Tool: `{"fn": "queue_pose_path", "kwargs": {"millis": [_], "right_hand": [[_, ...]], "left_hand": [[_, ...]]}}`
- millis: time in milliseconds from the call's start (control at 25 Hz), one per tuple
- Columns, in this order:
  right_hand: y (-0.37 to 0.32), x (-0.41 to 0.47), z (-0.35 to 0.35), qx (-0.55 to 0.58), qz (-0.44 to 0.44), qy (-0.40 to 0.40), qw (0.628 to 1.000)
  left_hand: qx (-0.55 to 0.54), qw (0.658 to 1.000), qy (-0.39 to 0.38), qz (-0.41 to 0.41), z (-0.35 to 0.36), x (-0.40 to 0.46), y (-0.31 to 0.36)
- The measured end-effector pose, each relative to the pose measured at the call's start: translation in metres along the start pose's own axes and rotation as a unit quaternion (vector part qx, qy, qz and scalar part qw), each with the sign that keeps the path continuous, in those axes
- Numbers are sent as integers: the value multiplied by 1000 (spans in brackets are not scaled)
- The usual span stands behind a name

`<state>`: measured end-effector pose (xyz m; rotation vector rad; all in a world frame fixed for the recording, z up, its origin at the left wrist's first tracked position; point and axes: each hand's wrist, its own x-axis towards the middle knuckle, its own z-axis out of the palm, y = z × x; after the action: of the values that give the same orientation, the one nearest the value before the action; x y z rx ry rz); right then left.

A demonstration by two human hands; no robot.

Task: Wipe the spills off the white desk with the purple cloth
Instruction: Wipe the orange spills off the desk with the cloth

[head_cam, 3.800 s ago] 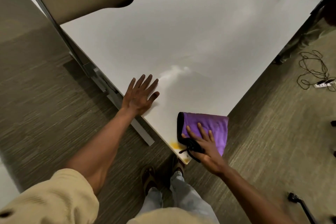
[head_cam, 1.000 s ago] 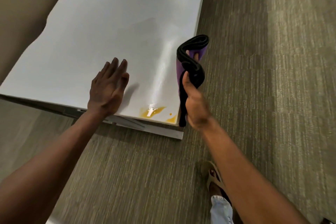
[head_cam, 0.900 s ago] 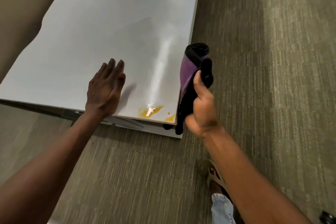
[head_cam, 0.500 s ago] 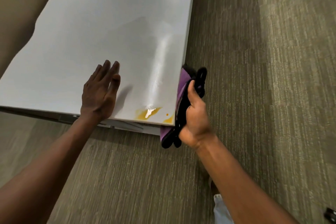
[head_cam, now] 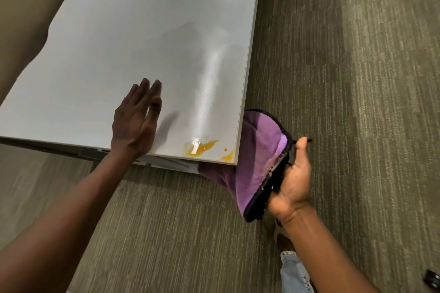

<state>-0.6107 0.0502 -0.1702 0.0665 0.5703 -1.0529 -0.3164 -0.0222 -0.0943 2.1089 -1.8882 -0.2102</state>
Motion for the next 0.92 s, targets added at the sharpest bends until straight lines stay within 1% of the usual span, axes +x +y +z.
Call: {"fn": "queue_pose_path", "kwargs": {"millis": [40, 80, 160, 240, 320, 360, 440, 520, 560, 640, 720, 800, 880, 920], "right_hand": [[-3, -4, 0, 2, 11, -21, 1000], [-5, -10, 2, 3, 25, -58, 998], [-3, -19, 13, -35, 47, -112, 992], [8, -22, 24, -87, 30, -124, 988], [14, -22, 33, -178, 10, -105, 978], [12, -21, 37, -263, 13, -89, 961], [4, -19, 47, -429, 41, -71, 900], [-1, -13, 54, -522, 55, -72, 848], [-6, -12, 60, -545, 56, -66, 834], [-15, -1, 70, -548, 31, -44, 835], [-22, 8, 66, -530, -21, -64, 845], [-20, 8, 67, -526, -61, -73, 845], [-6, 2, 74, -545, -79, -47, 833], [1, -7, 67, -527, -78, -72, 843]], "left_hand": [[2, 1000, 0, 2, 0, 1, -1], [4, 1000, 0, 2, 0, 2, -1], [7, 1000, -1, 0, 1, 2, -2], [7, 1000, 0, -2, 2, 1, -2], [8, 1000, -1, -1, 2, 0, -2], [10, 1000, -1, -1, 2, 0, -2], [11, 1000, 1, 0, 2, 0, -2], [11, 1000, 5, -6, 2, 2, -2], [13, 1000, 4, -9, 2, 1, -1], [13, 1000, 3, -11, 3, -1, 2], [13, 1000, 3, -9, 5, -1, 5], [15, 1000, 2, -10, 3, 0, 6], [17, 1000, -1, -15, 1, -1, 4], [17, 1000, -2, -15, 1, -1, 4]]}}
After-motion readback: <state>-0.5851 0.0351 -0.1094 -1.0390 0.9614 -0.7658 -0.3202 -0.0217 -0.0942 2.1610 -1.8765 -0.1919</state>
